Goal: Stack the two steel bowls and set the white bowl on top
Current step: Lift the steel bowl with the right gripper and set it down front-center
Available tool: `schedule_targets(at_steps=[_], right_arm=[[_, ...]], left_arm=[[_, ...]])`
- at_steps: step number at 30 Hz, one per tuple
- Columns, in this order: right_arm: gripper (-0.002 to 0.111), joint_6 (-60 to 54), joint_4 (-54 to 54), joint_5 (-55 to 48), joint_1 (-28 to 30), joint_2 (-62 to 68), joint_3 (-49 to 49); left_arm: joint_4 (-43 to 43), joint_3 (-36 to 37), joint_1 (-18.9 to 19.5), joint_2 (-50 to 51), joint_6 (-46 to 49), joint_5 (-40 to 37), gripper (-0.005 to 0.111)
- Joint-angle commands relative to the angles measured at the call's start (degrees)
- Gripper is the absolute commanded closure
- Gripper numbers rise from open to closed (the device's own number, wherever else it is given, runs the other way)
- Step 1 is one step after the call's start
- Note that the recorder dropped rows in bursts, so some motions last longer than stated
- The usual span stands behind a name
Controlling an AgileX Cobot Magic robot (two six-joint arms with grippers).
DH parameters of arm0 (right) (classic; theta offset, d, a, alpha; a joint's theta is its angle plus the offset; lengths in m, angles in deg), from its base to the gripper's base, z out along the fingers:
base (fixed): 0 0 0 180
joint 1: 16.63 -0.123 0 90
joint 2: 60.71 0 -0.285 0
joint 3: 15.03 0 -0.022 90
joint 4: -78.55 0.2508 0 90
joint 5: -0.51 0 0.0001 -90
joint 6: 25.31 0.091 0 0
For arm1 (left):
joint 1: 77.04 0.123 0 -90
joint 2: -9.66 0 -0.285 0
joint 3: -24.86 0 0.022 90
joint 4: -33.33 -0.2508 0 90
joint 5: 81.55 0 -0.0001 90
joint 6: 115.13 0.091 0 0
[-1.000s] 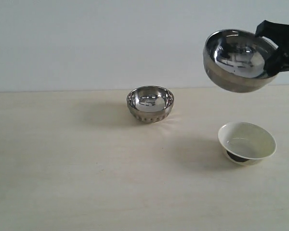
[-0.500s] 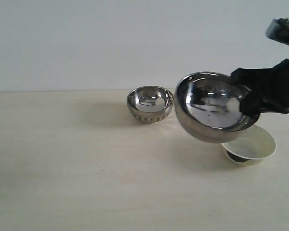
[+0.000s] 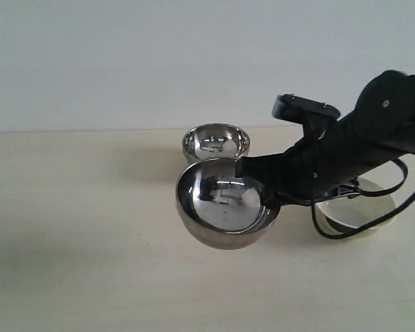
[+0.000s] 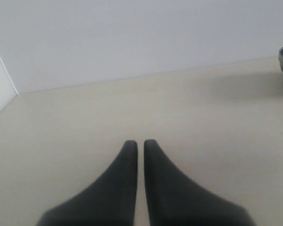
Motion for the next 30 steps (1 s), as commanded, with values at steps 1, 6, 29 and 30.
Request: schedule_targets(at_steps=[1,6,29,30], right_arm=[[0.108,0.3,-0.1,1.5,-0.9,4.6,-3.3],[0.108,0.4,-0.6,1.5,-0.9,7.3,-6.2],[0.108,6.8,-2.8,4.7,-0.8,12.3,-7.2],[0.108,7.2,-3.2,4.9,-0.8,12.3,-7.2]], left_arm=[[0.4,0.2,0.1,-0.2,-0.6,0.5,0.103],[0.4,0.2,0.1,-0.2,-0.6,0.5,0.103],[0.4,0.2,0.1,-0.2,-0.6,0.5,0.103],[0.4,0.2,0.1,-0.2,-0.6,0.5,0.103]])
